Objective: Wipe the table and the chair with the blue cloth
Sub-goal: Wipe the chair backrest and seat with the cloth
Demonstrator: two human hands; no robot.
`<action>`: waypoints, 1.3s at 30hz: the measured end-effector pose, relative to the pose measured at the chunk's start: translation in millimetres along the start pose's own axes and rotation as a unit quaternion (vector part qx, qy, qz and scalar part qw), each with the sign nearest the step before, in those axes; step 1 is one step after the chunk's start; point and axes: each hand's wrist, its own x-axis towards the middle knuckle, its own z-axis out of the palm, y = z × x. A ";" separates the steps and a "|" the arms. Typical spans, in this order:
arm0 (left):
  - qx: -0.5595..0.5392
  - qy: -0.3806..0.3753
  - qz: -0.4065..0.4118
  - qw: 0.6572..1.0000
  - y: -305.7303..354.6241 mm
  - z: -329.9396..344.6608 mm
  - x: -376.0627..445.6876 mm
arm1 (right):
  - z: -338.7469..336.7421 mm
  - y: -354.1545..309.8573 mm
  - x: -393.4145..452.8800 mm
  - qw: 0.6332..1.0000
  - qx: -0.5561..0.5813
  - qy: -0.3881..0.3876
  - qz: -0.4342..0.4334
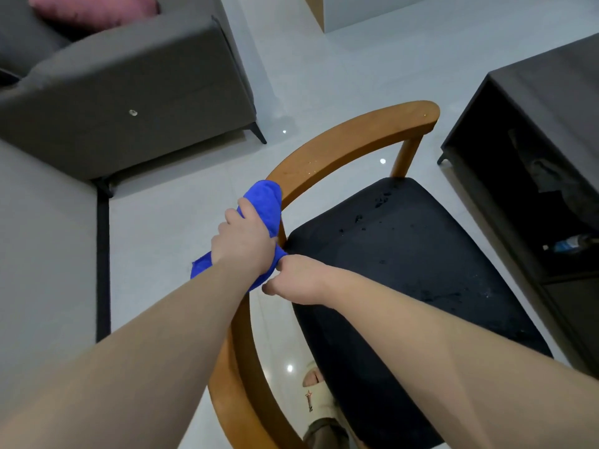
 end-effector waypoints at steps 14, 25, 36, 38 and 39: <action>0.013 0.120 0.137 0.983 27.4 -0.4 45.9 | -69.2 3.4 43.6 0.994 -0.096 0.020 0.057; 0.056 0.136 0.184 0.972 49.2 -5.9 65.5 | -105.3 11.2 51.5 0.966 -0.256 0.019 0.029; 0.074 0.146 0.203 0.965 68.9 -16.6 75.7 | -161.7 9.6 51.6 0.852 -0.393 0.342 -0.054; 0.082 0.159 0.207 0.962 74.7 -17.4 78.3 | -162.6 11.6 53.6 0.847 -0.398 0.348 -0.057; 0.083 0.164 0.210 0.960 78.3 -18.0 79.2 | -162.8 13.7 54.6 0.845 -0.401 0.349 -0.057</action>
